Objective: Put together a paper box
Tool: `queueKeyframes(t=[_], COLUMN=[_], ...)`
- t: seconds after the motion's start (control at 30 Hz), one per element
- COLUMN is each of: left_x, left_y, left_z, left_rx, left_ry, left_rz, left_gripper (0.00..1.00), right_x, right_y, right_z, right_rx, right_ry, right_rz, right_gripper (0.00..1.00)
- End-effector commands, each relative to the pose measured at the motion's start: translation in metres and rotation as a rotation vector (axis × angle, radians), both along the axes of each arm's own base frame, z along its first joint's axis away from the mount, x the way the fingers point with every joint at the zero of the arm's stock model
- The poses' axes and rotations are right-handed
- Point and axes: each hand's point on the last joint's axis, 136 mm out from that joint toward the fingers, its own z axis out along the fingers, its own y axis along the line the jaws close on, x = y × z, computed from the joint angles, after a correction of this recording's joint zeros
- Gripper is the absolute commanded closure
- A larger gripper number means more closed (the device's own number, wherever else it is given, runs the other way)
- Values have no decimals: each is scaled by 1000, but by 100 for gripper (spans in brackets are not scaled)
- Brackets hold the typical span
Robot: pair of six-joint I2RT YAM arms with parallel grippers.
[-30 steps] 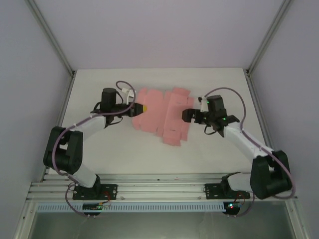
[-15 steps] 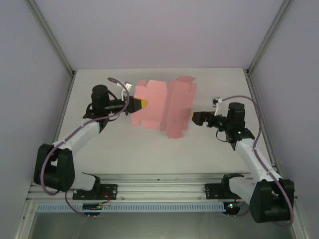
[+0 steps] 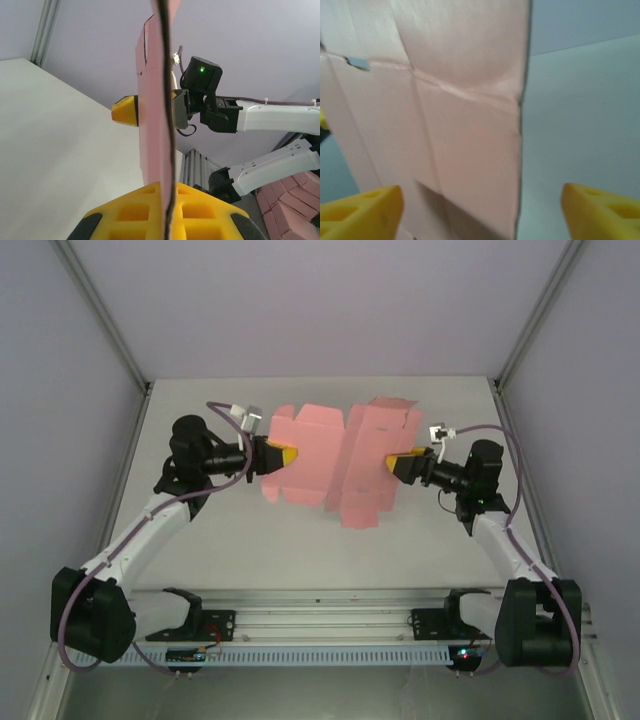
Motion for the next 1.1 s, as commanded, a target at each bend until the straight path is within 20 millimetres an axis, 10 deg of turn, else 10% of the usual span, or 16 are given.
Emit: queueKeyframes(t=[0.0, 0.27, 0.93, 1.07], left_x=[1, 11, 34, 44], left_y=[3, 12, 28, 34], left_z=[19, 17, -16, -41], left_rx=[-5, 15, 103, 168], left_ry=[-67, -94, -23, 52], left_rz=[43, 163, 336, 398], left_gripper=[100, 100, 100, 69], right_x=[-13, -27, -15, -19], right_y=[7, 7, 4, 15], right_z=[22, 12, -7, -12], right_rx=[35, -23, -127, -153], right_ry=[-79, -53, 13, 7], right_rz=[86, 78, -19, 19], right_gripper=[31, 74, 100, 100])
